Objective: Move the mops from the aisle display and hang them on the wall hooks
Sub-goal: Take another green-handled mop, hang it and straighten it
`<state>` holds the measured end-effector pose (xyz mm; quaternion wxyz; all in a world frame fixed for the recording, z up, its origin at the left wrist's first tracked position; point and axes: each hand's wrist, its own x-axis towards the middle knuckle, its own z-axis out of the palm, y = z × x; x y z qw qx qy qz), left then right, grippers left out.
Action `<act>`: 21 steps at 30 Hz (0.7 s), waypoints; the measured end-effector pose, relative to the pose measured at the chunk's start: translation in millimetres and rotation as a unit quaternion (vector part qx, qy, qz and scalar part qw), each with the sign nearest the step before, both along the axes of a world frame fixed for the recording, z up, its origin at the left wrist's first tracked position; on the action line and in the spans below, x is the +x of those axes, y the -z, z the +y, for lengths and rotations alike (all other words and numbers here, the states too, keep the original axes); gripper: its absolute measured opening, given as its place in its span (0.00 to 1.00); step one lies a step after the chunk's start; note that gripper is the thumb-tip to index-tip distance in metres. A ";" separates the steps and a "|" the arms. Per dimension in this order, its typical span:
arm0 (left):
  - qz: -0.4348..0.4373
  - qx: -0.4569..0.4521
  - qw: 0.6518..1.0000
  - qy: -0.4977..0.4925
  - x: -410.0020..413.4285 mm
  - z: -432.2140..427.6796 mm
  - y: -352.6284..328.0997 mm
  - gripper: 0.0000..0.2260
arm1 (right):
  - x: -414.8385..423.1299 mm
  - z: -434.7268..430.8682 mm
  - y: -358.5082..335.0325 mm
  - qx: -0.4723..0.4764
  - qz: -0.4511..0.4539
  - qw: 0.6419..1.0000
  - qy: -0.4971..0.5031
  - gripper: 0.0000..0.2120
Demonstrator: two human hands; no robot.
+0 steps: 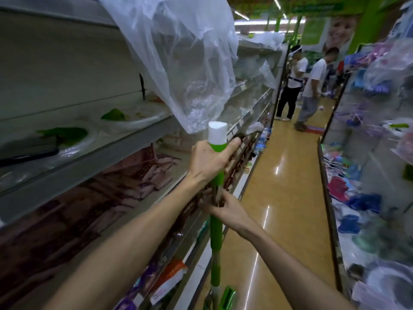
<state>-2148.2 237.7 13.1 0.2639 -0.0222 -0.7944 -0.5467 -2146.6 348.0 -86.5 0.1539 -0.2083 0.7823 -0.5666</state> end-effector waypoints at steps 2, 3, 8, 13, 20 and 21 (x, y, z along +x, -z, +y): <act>0.010 0.016 1.000 0.012 7.7 12.3 -22.3 0.24 | 3.0 3.9 -9.7 -0.036 -0.001 0.999 -0.020 0.10; 0.012 0.030 0.999 0.013 12.8 18.4 -30.4 0.24 | 4.6 6.3 -14.0 -0.059 -0.011 0.998 -0.036 0.11; 0.027 0.139 0.990 -0.014 43.9 40.0 -45.5 0.21 | 20.3 5.5 -23.9 -0.085 -0.049 0.993 -0.065 0.21; 0.071 0.190 0.972 -0.116 104.7 32.9 -56.1 0.17 | 62.9 -18.0 -38.0 -0.068 -0.061 0.987 -0.129 0.19; 0.147 0.203 0.931 -0.265 257.8 -9.2 -69.9 0.16 | 194.9 -64.2 -71.1 -0.021 -0.027 0.951 -0.307 0.13; 0.155 0.205 0.923 -0.288 285.2 -12.9 -71.0 0.17 | 219.6 -69.7 -74.2 -0.009 -0.020 0.940 -0.340 0.12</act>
